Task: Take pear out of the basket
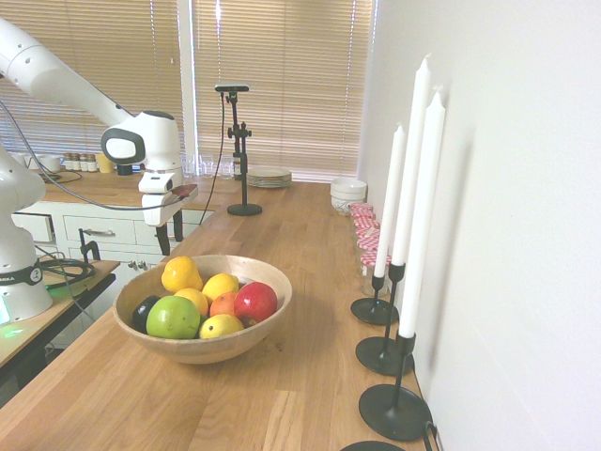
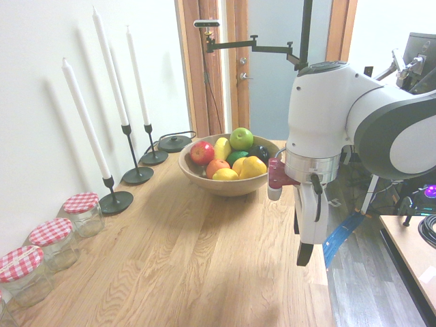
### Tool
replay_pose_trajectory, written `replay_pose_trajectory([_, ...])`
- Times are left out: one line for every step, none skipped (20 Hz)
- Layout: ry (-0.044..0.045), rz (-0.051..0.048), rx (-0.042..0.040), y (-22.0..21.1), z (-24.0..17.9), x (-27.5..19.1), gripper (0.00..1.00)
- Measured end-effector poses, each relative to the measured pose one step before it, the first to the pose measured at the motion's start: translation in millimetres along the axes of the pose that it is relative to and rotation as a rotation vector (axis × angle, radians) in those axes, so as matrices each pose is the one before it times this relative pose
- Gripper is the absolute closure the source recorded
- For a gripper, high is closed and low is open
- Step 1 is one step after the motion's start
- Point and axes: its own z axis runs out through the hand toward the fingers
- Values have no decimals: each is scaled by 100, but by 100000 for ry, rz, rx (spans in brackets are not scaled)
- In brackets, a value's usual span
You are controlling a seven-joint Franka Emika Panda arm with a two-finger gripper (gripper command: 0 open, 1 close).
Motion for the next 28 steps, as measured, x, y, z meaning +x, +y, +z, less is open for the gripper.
replay_pose_trajectory([-85, 12, -75, -1, 50, 8, 0])
replay_pose_trajectory([-12, 20, -3, 1, 5, 11, 0])
replay_pose_trajectory([167, -10, 188, -59, -103, 47, 0])
replay_pose_trajectory([419, 64, 470, -147, -271, 116, 0])
replay_pose_trajectory([644, 345, 725, -224, -414, 175, 0])
replay_pose_trajectory([710, 565, 819, -271, -531, 232, 0])
replay_pose_trajectory([680, 816, 835, -259, -593, 293, 0])
replay_pose_trajectory([551, 801, 775, -219, -707, 413, 0])
replay_pose_trajectory([608, 832, 829, -150, -758, 527, 0])
replay_pose_trajectory([725, 1030, 950, -80, -833, 665, 0])
replay_pose_trajectory([498, 1312, 761, 47, -829, 759, 0])
replay_pose_trajectory([397, 1431, 671, 117, -864, 798, 0])
replay_pose_trajectory([471, 1482, 659, 175, -860, 803, 0])
replay_pose_trajectory([500, 1737, 614, 287, -887, 880, 0])
replay_pose_trajectory([445, 1970, 573, 393, -897, 968, 0])
replay_pose_trajectory([436, 1836, 656, 407, -876, 999, 0])
replay_pose_trajectory([442, 1839, 682, 459, -843, 1045, 0])
replay_pose_trajectory([500, 1877, 769, 594, -880, 1215, 0])
replay_pose_trajectory([498, 1558, 669, 595, -832, 1158, 0])
replay_pose_trajectory([460, 1556, 586, 584, -807, 1099, 0])
replay_pose_trajectory([426, 1320, 587, 615, -720, 1074, 0])
replay_pose_trajectory([575, 1261, 589, 575, -569, 1032, 0])
replay_pose_trajectory([509, 1173, 399, 452, -423, 930, 0])
replay_pose_trajectory([358, 1228, 146, 385, -235, 900, 0])
replay_pose_trajectory([406, 1131, 59, 286, -159, 897, 0])
replay_pose_trajectory([361, 890, -33, 188, -56, 854, 0])
replay_pose_trajectory([416, 1077, -156, 139, -10, 880, 0])
replay_pose_trajectory([412, 1303, -207, 121, 48, 929, 0])
